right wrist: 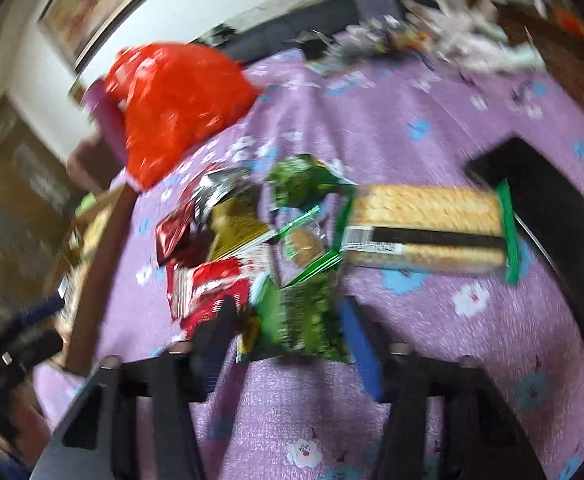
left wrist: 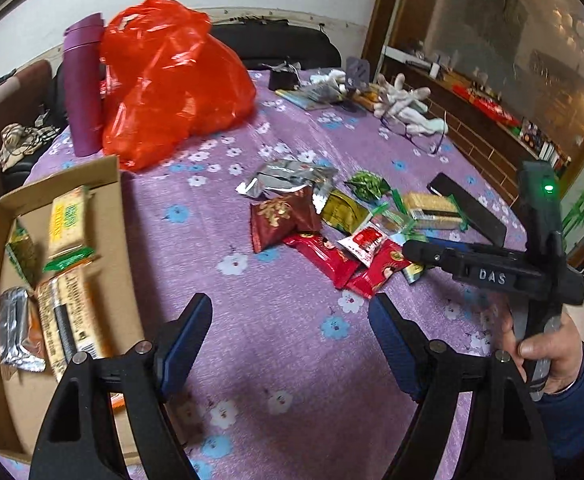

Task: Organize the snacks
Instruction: 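Move both open tools back over the snack pile, then grasp the red cartoon candy pack with the left tool while the right tool grasps the green chip bag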

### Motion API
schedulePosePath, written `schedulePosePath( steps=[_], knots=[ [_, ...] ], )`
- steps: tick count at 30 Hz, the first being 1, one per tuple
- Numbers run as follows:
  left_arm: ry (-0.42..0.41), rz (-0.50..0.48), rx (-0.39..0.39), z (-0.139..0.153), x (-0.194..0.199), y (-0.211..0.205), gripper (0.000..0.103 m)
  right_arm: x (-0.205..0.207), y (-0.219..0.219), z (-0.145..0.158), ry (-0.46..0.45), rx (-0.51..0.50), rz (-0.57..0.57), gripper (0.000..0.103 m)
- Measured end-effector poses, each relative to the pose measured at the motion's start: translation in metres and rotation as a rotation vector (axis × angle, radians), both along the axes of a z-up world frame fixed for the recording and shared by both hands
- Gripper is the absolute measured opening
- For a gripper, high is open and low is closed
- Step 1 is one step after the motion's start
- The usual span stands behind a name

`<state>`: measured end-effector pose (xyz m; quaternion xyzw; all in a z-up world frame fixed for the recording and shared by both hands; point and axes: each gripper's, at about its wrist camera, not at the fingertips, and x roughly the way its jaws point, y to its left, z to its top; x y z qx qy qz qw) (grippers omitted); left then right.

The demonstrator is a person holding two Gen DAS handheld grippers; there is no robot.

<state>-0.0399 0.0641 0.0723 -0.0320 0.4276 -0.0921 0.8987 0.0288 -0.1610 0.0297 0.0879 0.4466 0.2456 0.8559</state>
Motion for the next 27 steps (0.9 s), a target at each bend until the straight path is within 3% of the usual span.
schedulePosePath(
  steps=[3, 4, 7, 11, 15, 20, 22, 23, 25, 27],
  knots=[
    [0.025, -0.021, 0.014, -0.006, 0.011, -0.010, 0.080, 0.000, -0.013, 0.003, -0.019, 0.119, 0.009, 0.021],
    [0.045, -0.020, 0.013, -0.011, 0.017, -0.013, 0.080, 0.003, -0.017, 0.001, -0.011, 0.151, 0.004, 0.019],
    [0.122, 0.001, -0.035, -0.025, 0.039, -0.017, 0.080, 0.008, -0.028, -0.005, 0.026, 0.231, 0.001, 0.018],
    [0.218, 0.062, -0.151, -0.043, 0.070, -0.016, 0.079, 0.005, -0.033, -0.002, 0.019, 0.246, -0.010, 0.019],
    [0.212, 0.115, -0.085, -0.051, 0.085, -0.026, 0.067, 0.004, -0.032, 0.000, 0.014, 0.233, -0.008, 0.019],
    [0.156, 0.094, 0.051, -0.054, 0.084, -0.042, 0.055, 0.004, -0.031, -0.002, 0.026, 0.219, -0.005, 0.031],
    [0.136, 0.072, 0.116, -0.055, 0.078, -0.046, 0.045, 0.004, -0.028, -0.003, 0.032, 0.221, 0.006, 0.052],
    [0.120, 0.061, 0.146, -0.056, 0.073, -0.046, 0.039, 0.003, -0.027, -0.003, 0.032, 0.212, 0.012, 0.055],
    [0.102, 0.049, 0.154, -0.056, 0.069, -0.043, 0.034, 0.002, -0.021, -0.003, 0.028, 0.191, 0.032, 0.060],
    [0.092, 0.058, 0.153, -0.054, 0.068, -0.038, 0.020, 0.001, -0.010, -0.006, 0.027, 0.143, 0.061, 0.060]
  ],
)
